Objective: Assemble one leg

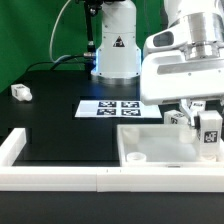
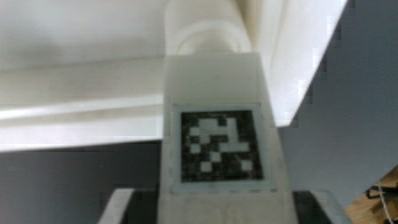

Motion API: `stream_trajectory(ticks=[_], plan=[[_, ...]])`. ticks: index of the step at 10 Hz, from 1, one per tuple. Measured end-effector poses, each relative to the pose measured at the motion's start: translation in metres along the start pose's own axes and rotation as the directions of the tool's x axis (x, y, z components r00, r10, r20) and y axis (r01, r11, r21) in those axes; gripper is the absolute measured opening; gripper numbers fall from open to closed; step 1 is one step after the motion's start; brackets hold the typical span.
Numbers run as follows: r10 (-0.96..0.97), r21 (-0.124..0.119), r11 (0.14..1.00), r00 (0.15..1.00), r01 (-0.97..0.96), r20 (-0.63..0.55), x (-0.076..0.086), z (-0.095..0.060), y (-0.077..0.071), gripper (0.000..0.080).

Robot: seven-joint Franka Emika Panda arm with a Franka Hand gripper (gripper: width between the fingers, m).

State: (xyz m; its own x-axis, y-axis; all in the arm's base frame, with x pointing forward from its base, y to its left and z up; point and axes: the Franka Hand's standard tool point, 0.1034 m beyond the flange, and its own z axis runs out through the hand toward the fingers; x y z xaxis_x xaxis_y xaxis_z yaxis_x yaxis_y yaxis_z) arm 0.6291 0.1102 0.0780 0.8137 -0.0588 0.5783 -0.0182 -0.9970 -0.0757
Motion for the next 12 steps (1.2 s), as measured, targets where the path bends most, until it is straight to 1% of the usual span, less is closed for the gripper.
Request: stream_trajectory(ticks=[2,4,6,7,8,9,10,11,12], plan=[[0.016,-0.042,0.999,1.000,-0.018,-0.025,-0.003,-0.001,-0.002,0.0287],[0.014,-0.068,0.998,0.999,-0.016,-0.029,-0.005,-0.003,-0.003,0.0287],[0.011,-0.064,0.998,1.000,-0.012,-0.012,-0.005,-0.002,-0.003,0.0287],[0.012,-0.061,0.998,1.000,-0.012,0.003,-0.008,-0.001,-0.003,0.0287],[0.015,-0.056,0.998,1.000,-0.014,0.022,-0.010,0.000,-0.004,0.0447],[0.022,-0.044,0.999,0.998,-0.019,0.053,-0.010,-0.001,-0.006,0.0596],[0.025,-0.027,0.999,0.996,-0.023,0.082,-0.004,-0.007,-0.004,0.0596],[0.047,-0.007,0.999,0.991,-0.046,0.123,0.002,-0.015,-0.002,0.0641],[0.098,0.031,0.994,0.963,-0.109,0.253,-0.003,-0.019,-0.016,0.0647]])
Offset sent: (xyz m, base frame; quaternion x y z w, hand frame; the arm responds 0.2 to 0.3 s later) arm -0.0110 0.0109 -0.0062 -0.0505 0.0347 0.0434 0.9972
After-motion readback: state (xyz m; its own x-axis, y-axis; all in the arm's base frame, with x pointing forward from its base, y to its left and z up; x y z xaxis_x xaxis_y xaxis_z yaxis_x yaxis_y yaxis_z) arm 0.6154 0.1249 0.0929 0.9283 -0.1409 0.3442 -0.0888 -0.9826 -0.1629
